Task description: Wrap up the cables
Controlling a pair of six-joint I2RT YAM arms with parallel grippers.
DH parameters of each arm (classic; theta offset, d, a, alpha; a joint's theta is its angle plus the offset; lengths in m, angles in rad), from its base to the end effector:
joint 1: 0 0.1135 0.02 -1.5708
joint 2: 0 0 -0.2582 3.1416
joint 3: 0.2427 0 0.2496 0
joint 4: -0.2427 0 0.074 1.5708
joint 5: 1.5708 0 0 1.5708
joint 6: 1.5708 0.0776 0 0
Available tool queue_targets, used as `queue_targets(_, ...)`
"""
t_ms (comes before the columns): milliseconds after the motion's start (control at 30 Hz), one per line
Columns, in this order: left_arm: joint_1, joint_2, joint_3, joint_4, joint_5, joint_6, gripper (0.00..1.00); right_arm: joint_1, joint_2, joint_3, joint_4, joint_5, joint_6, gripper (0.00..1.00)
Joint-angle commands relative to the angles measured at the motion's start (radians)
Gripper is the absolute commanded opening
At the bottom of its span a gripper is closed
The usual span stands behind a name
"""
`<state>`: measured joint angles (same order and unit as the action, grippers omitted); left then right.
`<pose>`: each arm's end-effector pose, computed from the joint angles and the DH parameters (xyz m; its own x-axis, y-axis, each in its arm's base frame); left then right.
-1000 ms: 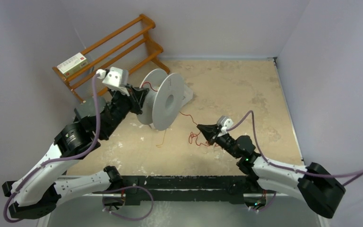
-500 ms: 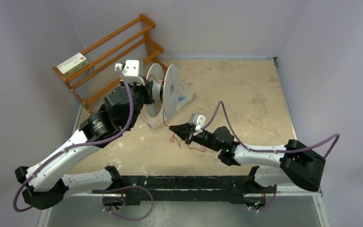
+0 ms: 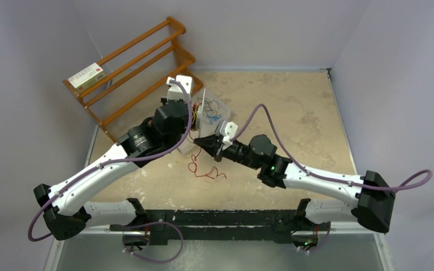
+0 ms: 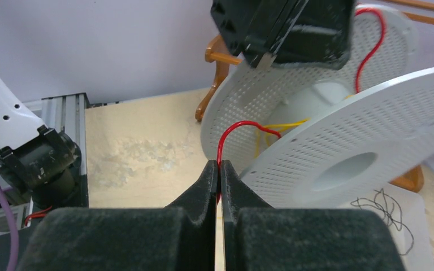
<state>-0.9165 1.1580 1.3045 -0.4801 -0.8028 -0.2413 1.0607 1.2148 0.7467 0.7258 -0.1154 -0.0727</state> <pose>0.2075 -0.1788 0.4028 -0.2264 0.0224 -0.9738 0.0860 0.9963 0.0029 0.1482 0.2831 0.3382 0.1910 0.1937 -0.9623 -0.9098 0.4030 -0.0995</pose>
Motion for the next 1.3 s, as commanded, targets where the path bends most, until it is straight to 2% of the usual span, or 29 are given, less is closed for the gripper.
queue_targets(0,0.001,-0.013,0.009,-0.026,-0.046,0.06,0.0,0.004,-0.066,0.111,-0.171,0.07,-0.03,0.0)
queue_targets(233,-0.002,-0.023,-0.055,-0.091,-0.019,0.143,0.0,0.004,-0.144,0.212,-0.403,0.104,-0.041,0.0)
queue_targets(433,-0.029,-0.041,-0.099,-0.092,0.097,0.222,0.0,0.003,-0.194,0.279,-0.514,0.191,-0.116,0.0)
queue_targets(600,-0.057,-0.069,-0.123,-0.101,0.256,0.271,0.0,-0.017,-0.216,0.274,-0.512,0.292,-0.209,0.0)
queue_targets(800,-0.068,-0.132,-0.145,-0.106,0.422,0.287,0.0,-0.112,-0.225,0.251,-0.515,0.327,-0.266,0.0)
queue_targets(1000,-0.068,-0.239,-0.145,-0.121,0.63,0.296,0.0,-0.193,-0.243,0.168,-0.49,0.299,-0.272,0.0)
queue_targets(1267,-0.068,-0.326,-0.068,-0.134,0.818,0.272,0.0,-0.212,-0.29,-0.012,-0.389,0.252,-0.199,0.0)
